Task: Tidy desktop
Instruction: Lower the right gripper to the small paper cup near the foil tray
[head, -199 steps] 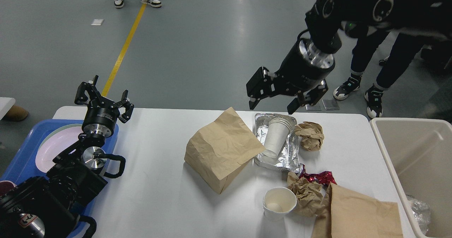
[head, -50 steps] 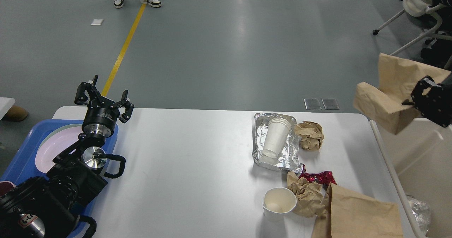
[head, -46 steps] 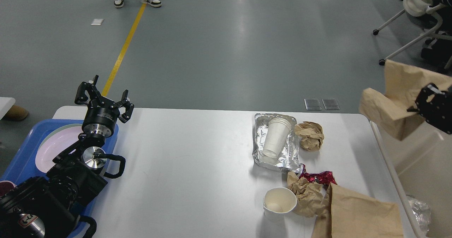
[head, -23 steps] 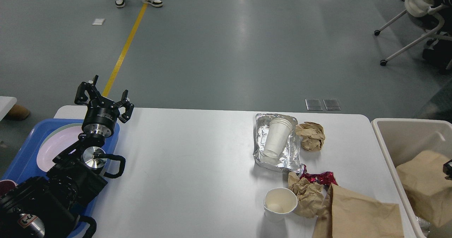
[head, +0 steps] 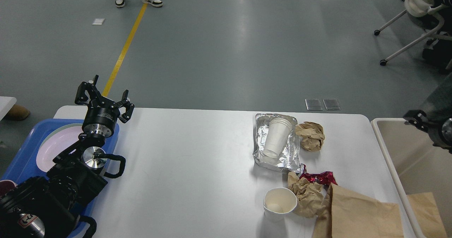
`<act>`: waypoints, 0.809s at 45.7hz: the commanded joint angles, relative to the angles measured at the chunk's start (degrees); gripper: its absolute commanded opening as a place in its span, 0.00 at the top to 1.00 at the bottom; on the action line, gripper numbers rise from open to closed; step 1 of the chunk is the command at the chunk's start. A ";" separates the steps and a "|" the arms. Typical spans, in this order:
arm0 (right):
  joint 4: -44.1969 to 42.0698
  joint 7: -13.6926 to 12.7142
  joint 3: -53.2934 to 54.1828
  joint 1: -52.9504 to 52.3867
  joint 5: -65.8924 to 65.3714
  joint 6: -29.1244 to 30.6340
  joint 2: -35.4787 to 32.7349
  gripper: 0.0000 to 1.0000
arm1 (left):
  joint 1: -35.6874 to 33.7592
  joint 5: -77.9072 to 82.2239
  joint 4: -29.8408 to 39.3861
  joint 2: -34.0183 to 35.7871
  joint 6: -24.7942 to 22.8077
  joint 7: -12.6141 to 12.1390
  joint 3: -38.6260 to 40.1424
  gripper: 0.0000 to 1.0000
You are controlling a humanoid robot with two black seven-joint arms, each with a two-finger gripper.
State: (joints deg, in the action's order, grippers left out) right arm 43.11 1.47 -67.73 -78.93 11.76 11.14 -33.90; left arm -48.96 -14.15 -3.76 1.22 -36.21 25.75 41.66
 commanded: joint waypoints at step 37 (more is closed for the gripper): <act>24.91 0.02 -4.69 -39.19 -0.08 31.66 24.06 0.00 | 0.00 0.00 -0.02 0.01 0.00 0.00 0.00 0.04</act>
State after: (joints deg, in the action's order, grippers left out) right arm 67.33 1.43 -72.74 -119.75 11.25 42.88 -10.47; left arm -48.95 -14.15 -3.78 1.23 -36.21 25.75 41.66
